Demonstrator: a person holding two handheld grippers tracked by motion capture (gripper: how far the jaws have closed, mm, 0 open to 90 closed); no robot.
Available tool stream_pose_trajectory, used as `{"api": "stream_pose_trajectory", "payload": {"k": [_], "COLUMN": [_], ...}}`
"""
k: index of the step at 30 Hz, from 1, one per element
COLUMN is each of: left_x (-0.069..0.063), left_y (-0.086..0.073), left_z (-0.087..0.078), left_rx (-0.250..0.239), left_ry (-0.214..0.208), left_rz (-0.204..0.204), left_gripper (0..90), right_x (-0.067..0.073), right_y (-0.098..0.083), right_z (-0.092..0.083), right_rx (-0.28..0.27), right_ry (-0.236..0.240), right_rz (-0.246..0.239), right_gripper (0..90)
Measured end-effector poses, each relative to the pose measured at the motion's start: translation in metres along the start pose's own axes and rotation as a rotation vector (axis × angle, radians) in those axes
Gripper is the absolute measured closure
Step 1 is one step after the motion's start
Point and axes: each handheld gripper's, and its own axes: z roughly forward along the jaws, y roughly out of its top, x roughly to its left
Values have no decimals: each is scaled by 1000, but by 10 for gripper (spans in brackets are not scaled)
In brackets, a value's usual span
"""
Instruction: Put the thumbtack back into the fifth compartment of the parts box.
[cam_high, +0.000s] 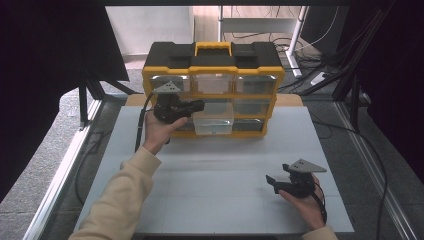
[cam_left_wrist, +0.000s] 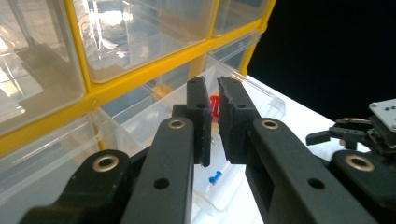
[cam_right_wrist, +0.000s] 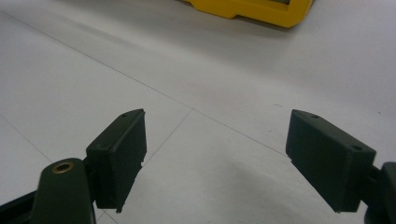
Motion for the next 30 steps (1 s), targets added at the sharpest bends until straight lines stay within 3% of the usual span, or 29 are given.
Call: {"api": "stream_pose_trajectory", "payload": {"k": [9, 15, 16, 19, 22, 30], "left_x": [3, 6, 5, 2, -3, -11], "left_y": [3, 2, 2, 2, 0, -21], "left_z": [21, 23, 22, 18, 10, -23], "left_rx": [23, 4, -8, 9, 9, 18], "left_ry": [22, 32, 29, 24, 35, 74], "left_rz": [6, -7, 10, 26, 41, 46], "left_gripper": [819, 788, 743, 453, 309, 166], "right_x": [0, -1, -1, -1, -1, -1], "right_y": [0, 0, 0, 0, -1, 0], "right_z": [1, 1, 1, 0, 0, 2], "right_rx": [3, 5, 5, 6, 7, 12], "right_ry": [2, 3, 4, 0, -1, 7], "right_rz": [-2, 2, 1, 1, 1, 1], "right_gripper": [209, 209, 209, 209, 209, 209]}}
